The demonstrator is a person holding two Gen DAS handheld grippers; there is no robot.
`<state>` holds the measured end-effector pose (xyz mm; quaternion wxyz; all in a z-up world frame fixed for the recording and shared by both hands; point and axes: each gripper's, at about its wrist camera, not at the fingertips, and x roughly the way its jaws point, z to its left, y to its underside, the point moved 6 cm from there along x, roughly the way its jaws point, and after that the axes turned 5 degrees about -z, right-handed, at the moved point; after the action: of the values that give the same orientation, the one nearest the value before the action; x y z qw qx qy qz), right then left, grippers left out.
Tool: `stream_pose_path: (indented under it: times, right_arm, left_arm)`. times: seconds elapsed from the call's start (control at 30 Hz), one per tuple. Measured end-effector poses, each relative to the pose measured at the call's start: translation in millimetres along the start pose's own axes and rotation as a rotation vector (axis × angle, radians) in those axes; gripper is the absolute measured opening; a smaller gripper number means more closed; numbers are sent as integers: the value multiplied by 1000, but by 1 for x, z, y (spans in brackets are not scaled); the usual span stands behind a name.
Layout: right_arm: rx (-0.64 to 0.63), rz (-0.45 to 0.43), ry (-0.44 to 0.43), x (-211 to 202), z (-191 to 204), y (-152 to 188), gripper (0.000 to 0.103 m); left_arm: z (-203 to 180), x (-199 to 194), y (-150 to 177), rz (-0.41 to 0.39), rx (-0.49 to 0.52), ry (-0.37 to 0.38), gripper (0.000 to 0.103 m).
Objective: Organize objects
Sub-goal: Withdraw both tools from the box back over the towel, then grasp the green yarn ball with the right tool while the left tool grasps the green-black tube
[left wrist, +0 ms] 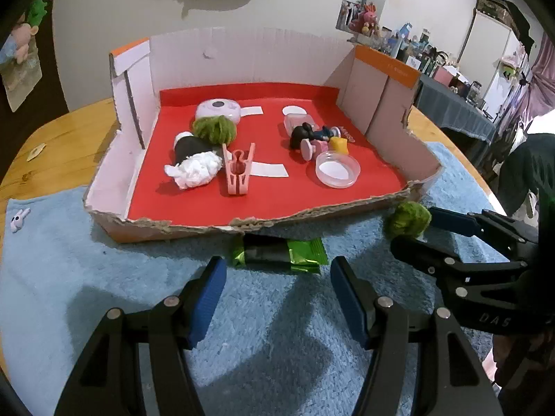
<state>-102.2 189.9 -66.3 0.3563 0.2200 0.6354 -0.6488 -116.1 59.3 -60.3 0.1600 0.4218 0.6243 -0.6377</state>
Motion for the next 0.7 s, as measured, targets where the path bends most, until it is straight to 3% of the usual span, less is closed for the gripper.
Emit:
stream_pose_path:
  times: [0.37,0.67,0.7]
  right_arm:
    - [-6,12,-5,10,2,-3,65]
    - [-20,14,3,16,3,-4,52]
    - [-22,14,3,16,3,-4,46]
  left_arm:
    - [-4,11,2,19,25,-15,65]
    - [-5,14,0,17,34,-20,65]
    - [-5,14,0,17,33,-20,64]
